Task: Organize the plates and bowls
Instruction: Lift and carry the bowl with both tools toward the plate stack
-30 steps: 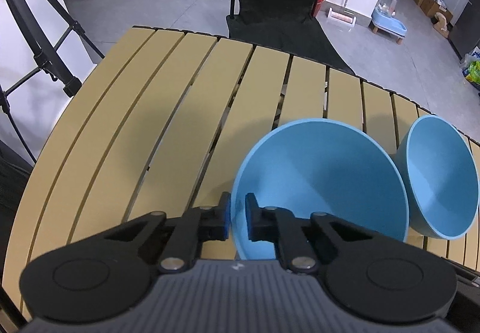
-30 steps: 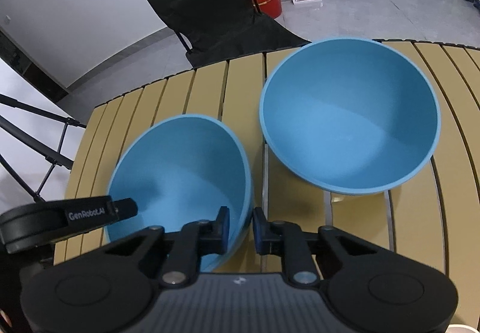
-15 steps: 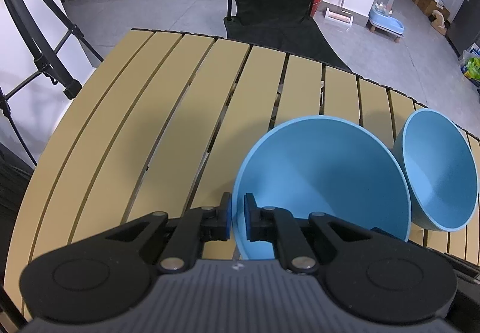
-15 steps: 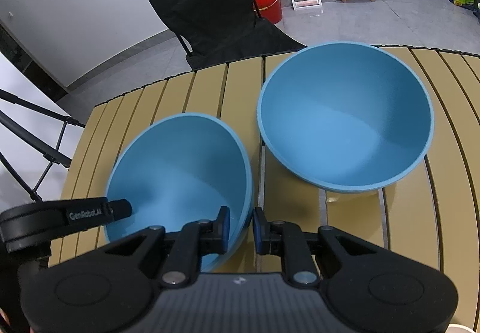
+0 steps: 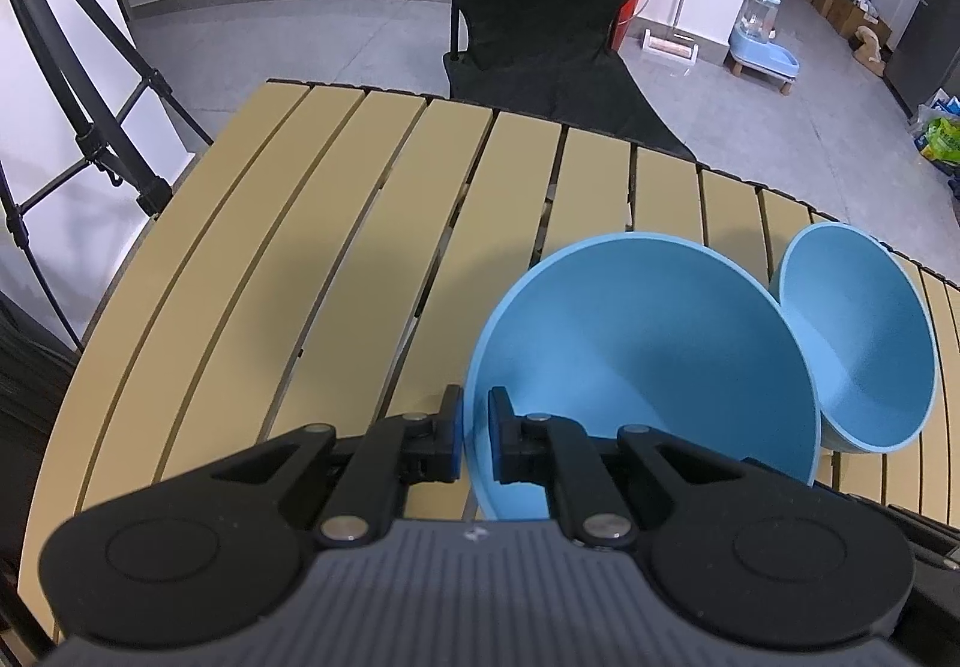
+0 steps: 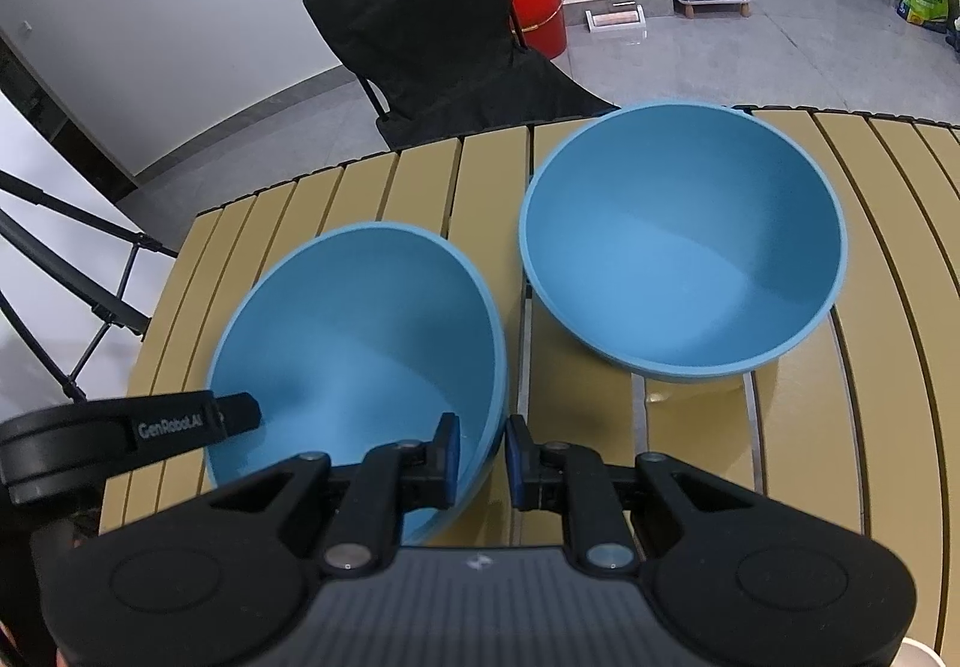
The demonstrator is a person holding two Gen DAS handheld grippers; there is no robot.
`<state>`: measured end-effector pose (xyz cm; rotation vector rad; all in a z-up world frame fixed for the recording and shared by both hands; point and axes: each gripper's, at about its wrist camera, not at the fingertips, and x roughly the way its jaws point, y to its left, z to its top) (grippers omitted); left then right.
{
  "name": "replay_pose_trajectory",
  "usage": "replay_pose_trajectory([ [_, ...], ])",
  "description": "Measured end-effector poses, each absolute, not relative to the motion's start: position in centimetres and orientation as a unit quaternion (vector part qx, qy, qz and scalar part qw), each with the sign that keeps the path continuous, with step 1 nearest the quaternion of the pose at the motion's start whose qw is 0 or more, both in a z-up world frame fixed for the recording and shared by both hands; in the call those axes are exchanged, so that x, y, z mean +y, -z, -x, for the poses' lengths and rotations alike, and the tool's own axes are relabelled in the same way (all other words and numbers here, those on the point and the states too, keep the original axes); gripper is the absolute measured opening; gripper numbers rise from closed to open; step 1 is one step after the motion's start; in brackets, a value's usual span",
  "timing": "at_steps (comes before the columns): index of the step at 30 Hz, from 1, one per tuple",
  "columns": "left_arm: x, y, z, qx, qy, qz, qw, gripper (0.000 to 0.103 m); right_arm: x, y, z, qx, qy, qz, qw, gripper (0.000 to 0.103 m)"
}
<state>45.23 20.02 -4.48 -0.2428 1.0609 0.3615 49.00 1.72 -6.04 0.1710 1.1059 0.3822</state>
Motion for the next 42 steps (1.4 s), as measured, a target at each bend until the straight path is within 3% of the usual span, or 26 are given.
replay_pose_trajectory([
  [42, 16.5, -3.7, -36.1, 0.427, -0.149, 0.109, 0.885, 0.009, -2.4, -1.7, -41.0, 0.464, -0.183, -0.088, 0.862, 0.014],
])
